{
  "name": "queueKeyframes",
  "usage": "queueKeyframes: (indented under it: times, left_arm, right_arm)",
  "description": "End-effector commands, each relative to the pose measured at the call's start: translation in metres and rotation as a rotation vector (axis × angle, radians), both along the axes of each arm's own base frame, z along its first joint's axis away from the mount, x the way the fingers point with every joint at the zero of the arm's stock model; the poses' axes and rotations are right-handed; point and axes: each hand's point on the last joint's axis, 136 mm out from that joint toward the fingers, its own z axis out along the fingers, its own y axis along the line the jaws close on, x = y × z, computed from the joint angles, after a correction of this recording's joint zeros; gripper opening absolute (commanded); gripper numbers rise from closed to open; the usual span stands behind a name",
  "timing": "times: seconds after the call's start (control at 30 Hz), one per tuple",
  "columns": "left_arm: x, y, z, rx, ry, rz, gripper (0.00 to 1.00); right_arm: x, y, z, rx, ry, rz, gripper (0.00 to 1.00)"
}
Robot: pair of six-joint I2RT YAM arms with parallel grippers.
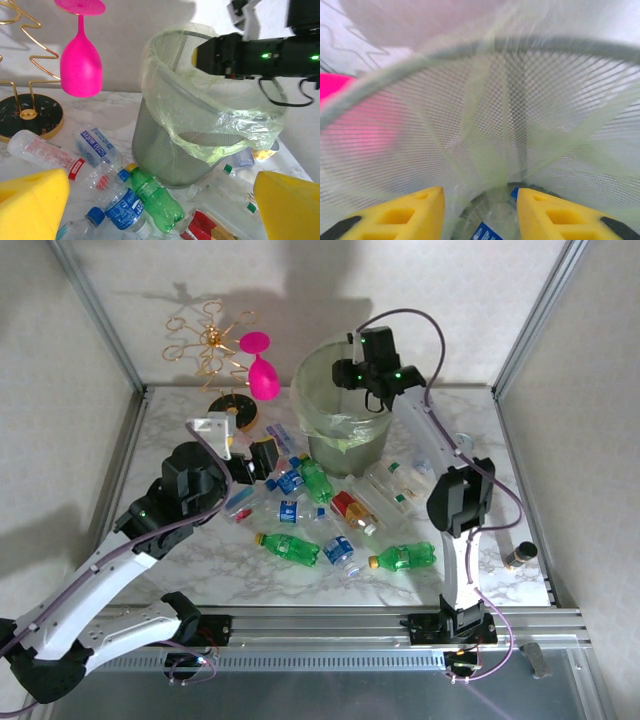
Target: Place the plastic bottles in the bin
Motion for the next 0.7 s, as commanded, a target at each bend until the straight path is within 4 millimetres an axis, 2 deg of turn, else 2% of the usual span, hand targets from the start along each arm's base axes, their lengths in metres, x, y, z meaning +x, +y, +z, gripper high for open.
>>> queueKeyframes:
  times: [0.0,0.07,0.17,0.3,0.37,0.5,0.67]
  left_arm:
    - [-0.009,0.013,0.016,-0.059,-0.033,0.026,0.95]
    - [-0.012,0.013,0.015,-0.06,-0.021,0.021,0.95]
    - [-0.013,0.018,0.006,-0.05,0.015,0.045,0.95]
    - [-0.006,0.047,-0.008,-0.06,0.068,0.218,1.0]
    - [-0.003,0.054,-0.017,-0.092,0.115,0.261,1.0]
    - [0.007,0.061,-0.043,-0.112,0.219,0.32,1.0]
    - [0.013,0.072,-0.07,-0.134,0.286,0.352,1.0]
  right_arm:
    - [-0.034,-0.017,0.08,0.077,-0.136,-0.007,0.41]
    - [-0.052,-0.026,0.094,0.102,-0.158,-0.015,0.41]
    - [-0.083,-0.04,0.103,0.139,-0.174,-0.026,0.41]
    - [-0.123,-0.059,0.101,0.172,-0.174,-0.044,0.4]
    - [-0.143,-0.066,0.098,0.188,-0.163,-0.039,0.4]
    - [-0.177,-0.072,0.08,0.206,-0.098,-0.02,0.39]
    - [-0.215,-0.057,0.04,0.114,0.013,0.045,0.39]
